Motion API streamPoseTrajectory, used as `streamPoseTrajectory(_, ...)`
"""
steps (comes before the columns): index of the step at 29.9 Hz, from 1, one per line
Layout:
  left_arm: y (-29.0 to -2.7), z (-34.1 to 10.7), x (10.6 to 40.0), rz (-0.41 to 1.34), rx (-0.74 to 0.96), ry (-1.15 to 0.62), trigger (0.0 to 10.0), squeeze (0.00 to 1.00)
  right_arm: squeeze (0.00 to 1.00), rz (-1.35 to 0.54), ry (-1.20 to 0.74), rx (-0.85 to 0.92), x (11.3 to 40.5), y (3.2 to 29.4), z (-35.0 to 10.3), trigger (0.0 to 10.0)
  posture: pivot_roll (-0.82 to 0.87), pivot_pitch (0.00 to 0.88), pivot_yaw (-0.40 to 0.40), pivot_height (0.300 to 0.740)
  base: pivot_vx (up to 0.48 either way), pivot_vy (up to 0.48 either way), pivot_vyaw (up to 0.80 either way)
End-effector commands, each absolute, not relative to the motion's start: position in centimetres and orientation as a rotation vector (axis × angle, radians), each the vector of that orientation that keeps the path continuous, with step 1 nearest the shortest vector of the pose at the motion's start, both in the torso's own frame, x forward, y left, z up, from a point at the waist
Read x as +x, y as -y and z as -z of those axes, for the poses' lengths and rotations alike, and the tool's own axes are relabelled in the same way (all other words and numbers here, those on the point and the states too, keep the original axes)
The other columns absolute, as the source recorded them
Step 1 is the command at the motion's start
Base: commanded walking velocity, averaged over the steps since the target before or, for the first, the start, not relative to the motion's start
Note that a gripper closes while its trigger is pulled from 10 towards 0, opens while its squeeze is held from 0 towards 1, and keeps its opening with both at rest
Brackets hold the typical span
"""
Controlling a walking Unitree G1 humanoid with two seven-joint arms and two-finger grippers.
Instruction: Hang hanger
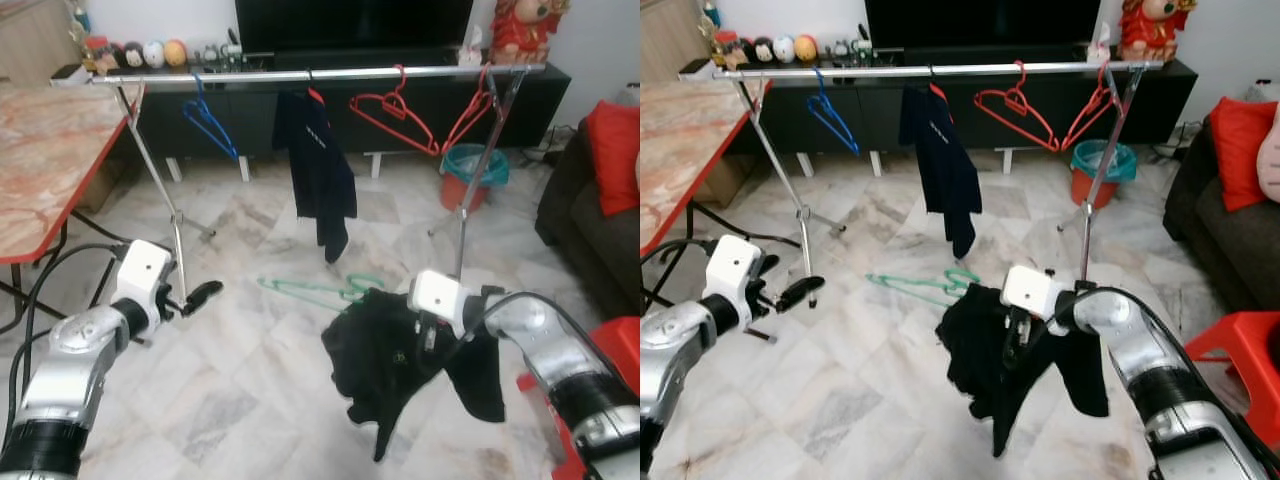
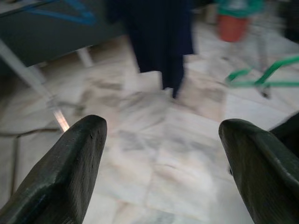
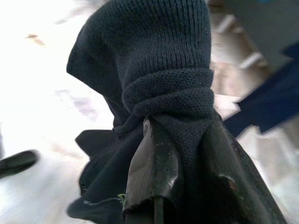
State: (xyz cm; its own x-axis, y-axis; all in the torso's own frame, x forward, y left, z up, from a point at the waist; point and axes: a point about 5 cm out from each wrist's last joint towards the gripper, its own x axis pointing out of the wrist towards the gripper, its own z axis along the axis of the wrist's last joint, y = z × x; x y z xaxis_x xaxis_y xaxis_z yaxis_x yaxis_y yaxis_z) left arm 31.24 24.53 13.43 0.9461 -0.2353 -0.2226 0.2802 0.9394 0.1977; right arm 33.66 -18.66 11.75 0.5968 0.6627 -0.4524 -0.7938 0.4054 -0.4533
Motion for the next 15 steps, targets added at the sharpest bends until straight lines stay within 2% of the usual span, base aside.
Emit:
streamPoseTrajectory(1, -24.9, -12.2, 31.1, 0.233, 0.256, -0.259, 10.0, 0.0, 0.0, -0.861, -0.153, -0.687, 34.5, 18.6, -12.9, 0.0, -0.02, 0.0, 0.039, 0.74, 0.0, 0.0, 0.0)
streamPoseTrajectory(5, -23.3, -10.4, 30.4, 0.353, 0.245, -0.341, 10.0, 0.0, 0.0, -0.822, -0.123, -0.657, 35.0, 18.3, -13.5, 0.0, -0.03, 0.0, 0.04, 0.74, 0.0, 0.0, 0.0)
streamPoseTrajectory(10, -19.9, -9.1, 29.2, 0.619, 0.276, -0.353, 10.0, 0.0, 0.0, -0.83, -0.058, -0.648, 35.4, 17.1, -14.5, 0.0, -0.03, 0.0, 0.04, 0.74, 0.0, 0.0, 0.0)
streamPoseTrajectory(15, -18.9, -8.2, 29.1, 0.66, 0.323, -0.345, 10.0, 0.0, 0.0, -0.804, -0.031, -0.647, 36.0, 16.0, -15.2, 0.0, -0.03, 0.0, 0.041, 0.74, 0.0, 0.0, 0.0)
